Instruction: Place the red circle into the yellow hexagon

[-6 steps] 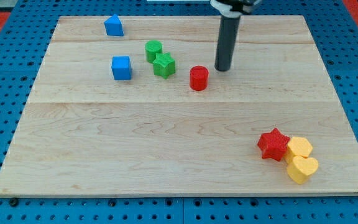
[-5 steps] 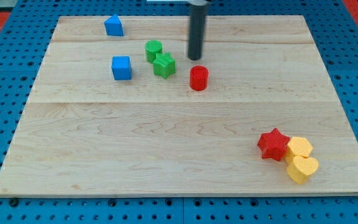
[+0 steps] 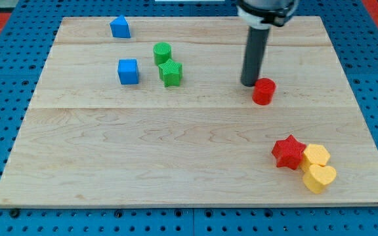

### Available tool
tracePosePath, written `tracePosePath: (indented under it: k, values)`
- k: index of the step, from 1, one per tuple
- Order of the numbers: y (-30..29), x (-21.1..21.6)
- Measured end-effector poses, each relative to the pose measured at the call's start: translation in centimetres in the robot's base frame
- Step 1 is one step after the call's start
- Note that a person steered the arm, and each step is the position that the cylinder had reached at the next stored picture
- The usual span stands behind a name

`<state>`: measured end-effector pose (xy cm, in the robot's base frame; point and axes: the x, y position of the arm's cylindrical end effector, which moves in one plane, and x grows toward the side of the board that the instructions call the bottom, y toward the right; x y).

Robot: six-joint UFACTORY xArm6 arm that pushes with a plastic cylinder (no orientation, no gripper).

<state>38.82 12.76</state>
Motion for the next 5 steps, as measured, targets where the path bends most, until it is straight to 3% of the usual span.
tracePosePath:
  k: [1,3,4,5]
  values:
    - [7.2,4.8]
    - [6.9,10.7]
    - [9.2,6.7]
    - [17.3,7.4]
